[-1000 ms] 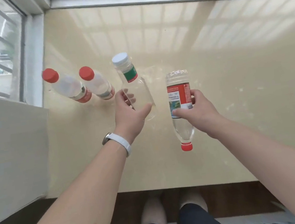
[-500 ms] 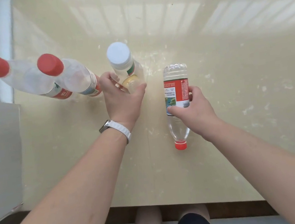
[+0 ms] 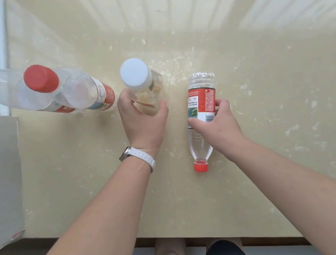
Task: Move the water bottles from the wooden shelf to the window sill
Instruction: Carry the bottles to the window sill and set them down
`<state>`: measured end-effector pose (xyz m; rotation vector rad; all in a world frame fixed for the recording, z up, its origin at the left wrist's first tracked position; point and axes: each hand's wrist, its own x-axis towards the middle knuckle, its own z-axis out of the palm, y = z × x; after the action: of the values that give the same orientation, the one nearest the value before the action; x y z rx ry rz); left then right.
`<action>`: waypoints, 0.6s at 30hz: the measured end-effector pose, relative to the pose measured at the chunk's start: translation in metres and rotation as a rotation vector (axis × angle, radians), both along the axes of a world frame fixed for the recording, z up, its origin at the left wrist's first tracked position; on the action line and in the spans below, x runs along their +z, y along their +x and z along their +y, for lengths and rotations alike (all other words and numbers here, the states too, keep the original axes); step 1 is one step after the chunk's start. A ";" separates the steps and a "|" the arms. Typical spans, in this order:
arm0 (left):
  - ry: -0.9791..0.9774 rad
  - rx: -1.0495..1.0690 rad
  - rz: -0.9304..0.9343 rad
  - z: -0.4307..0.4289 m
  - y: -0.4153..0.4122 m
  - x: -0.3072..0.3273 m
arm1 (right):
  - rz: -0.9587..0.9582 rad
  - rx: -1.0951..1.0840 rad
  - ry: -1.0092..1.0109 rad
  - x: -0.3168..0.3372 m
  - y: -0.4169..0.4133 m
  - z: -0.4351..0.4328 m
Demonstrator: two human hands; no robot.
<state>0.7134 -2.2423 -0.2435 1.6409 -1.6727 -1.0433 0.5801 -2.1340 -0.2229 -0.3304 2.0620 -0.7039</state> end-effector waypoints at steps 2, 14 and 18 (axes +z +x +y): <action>-0.007 0.024 -0.027 0.000 0.000 0.000 | -0.004 0.010 0.000 -0.001 -0.001 0.000; 0.056 0.114 -0.073 0.003 -0.008 0.009 | -0.041 0.102 -0.003 0.002 -0.010 0.004; 0.159 0.106 -0.086 0.013 0.012 0.029 | -0.040 0.121 0.005 0.012 -0.008 0.005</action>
<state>0.7258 -2.2289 -0.2144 1.8794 -1.5718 -1.0913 0.5717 -2.1292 -0.2112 -0.4315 1.9877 -0.6265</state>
